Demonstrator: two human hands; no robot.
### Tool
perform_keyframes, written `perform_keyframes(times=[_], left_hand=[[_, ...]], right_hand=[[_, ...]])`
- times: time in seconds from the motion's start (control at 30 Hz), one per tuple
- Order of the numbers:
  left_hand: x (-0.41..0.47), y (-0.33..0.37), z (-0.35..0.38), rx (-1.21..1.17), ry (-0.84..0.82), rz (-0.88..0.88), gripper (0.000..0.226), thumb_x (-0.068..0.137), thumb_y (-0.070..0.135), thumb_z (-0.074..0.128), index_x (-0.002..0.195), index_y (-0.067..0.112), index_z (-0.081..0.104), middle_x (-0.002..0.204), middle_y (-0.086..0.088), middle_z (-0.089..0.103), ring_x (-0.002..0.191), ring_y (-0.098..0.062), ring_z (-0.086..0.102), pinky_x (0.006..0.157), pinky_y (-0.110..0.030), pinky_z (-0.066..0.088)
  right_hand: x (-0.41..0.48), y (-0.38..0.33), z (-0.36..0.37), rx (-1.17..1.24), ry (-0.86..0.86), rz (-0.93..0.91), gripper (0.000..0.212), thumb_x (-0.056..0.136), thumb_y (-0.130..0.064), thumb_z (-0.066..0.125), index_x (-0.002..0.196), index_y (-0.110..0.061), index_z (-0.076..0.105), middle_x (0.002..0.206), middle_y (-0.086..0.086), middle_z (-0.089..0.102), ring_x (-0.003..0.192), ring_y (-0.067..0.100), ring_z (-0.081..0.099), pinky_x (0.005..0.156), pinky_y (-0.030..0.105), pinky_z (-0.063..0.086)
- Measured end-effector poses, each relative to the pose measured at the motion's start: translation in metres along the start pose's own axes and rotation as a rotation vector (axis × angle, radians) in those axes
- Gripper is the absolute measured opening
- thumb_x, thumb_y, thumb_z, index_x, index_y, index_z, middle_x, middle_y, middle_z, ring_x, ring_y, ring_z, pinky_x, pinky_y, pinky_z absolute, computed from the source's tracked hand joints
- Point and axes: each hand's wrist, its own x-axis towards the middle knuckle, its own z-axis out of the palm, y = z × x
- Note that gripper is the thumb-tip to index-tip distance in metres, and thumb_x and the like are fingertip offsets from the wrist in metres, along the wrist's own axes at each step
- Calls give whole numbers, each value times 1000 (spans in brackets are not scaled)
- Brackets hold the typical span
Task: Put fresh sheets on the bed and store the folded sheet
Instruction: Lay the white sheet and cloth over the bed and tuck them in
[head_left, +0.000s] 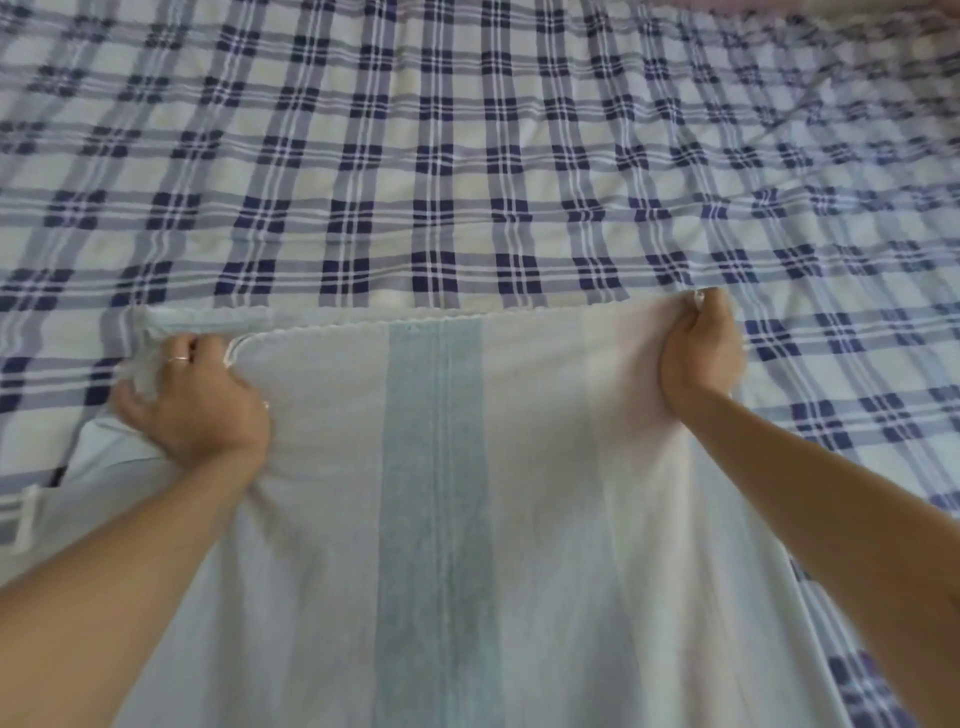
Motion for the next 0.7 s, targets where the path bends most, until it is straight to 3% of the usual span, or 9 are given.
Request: perform_keyframes(times=[0.1,0.2,0.3,0.37,0.5,0.57,0.7], left_hand=[[-2,-1,3,14,-3,11,26,74,3,48,98,6,58,115,-19,51,92,-39,55,100,-61,26],[1,-1,4,8,20,21,27,73,5,45,97,7,58,112,-18,51,93,-38,55,98,-61,27],[1,-1,4,9,24,16,31,71,8,40,96,8,59,111,-17,52,93,-38,55,99,-61,25],[1,1,4,-10,13,19,35,70,9,38,97,9,59,112,-17,52,96,-38,55,101,-60,23],[-5,7,-2,-28,-2,-15,30,72,1,46,98,7,60,112,-19,54,98,-38,53,103,-57,21],[-2,8,-2,5,-5,-19,29,72,-2,51,98,7,61,112,-19,55,98,-37,52,103,-56,22],[-1,6,-4,11,-66,-43,30,74,-1,52,99,10,62,114,-16,56,102,-35,52,103,-53,23]], right_hand=[[-3,8,17,-124,-55,-16,26,100,-18,30,107,-7,53,119,13,55,111,33,48,92,40,32],[-7,5,22,-72,-5,26,27,97,-11,34,119,-10,50,128,10,51,117,31,45,99,38,27],[-21,-14,12,25,79,142,62,80,9,44,134,-21,39,144,7,35,132,26,34,110,36,19],[-57,-40,13,31,45,118,80,74,15,44,142,-25,30,153,5,22,141,22,20,117,35,7],[-137,-76,45,-107,-272,-127,60,97,-28,31,152,-24,7,160,1,1,146,23,-1,116,43,-10],[-144,-81,60,-156,-269,-110,61,97,-37,27,152,-25,3,160,1,-4,146,24,-4,114,45,-14],[-140,-80,67,-181,-231,-138,64,93,-37,31,152,-24,10,160,2,5,146,23,5,115,45,-11]])
